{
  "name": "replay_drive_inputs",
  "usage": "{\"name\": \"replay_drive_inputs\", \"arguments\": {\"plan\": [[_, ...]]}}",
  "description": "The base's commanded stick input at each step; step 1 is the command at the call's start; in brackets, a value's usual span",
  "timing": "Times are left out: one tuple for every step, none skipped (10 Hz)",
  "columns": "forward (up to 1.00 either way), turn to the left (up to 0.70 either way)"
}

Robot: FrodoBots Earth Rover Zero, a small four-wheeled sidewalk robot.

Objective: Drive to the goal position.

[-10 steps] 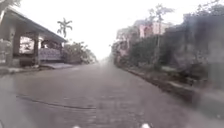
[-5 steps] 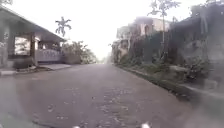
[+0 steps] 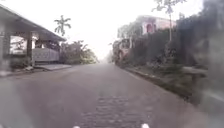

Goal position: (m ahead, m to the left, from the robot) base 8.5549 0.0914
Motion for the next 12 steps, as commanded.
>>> {"name": "replay_drive_inputs", "arguments": {"plan": [[1.0,0.0],[1.0,0.0],[1.0,0.0],[1.0,0.0],[1.0,0.0],[1.0,0.0],[1.0,0.0],[1.0,0.0],[1.0,0.0],[1.0,0.0],[1.0,0.0],[1.0,0.0]]}}
